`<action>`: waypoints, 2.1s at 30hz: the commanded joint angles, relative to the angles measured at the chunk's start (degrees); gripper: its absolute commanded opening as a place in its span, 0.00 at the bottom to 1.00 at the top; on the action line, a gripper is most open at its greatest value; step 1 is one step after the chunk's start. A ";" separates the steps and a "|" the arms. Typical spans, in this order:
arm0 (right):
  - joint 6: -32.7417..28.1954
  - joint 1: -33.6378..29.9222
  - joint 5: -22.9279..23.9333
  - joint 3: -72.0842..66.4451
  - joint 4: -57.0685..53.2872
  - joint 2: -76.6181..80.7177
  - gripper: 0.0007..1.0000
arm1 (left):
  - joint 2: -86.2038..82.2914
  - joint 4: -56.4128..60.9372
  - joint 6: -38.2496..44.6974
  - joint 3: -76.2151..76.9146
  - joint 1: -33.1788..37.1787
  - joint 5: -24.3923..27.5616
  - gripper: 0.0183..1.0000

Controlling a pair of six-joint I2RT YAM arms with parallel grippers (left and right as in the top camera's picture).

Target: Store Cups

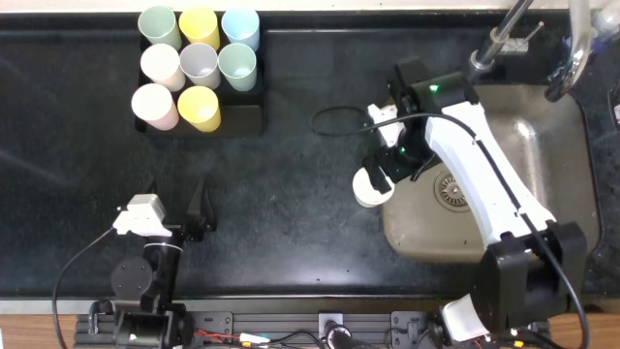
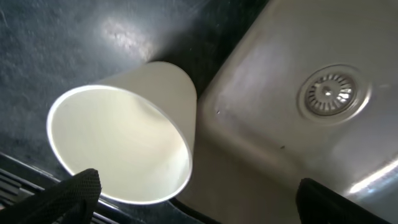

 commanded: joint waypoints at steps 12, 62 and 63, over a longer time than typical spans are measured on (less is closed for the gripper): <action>-0.61 -0.22 -0.42 -2.54 5.60 1.03 1.00 | -0.46 0.02 1.27 -0.20 0.22 0.90 1.00; 18.10 21.38 5.92 69.16 -6.73 28.04 0.04 | -0.46 0.02 1.27 -0.20 0.22 0.90 1.00; 18.10 21.86 5.95 69.16 -5.77 28.89 0.04 | -0.46 0.04 1.29 -0.20 0.22 0.90 1.00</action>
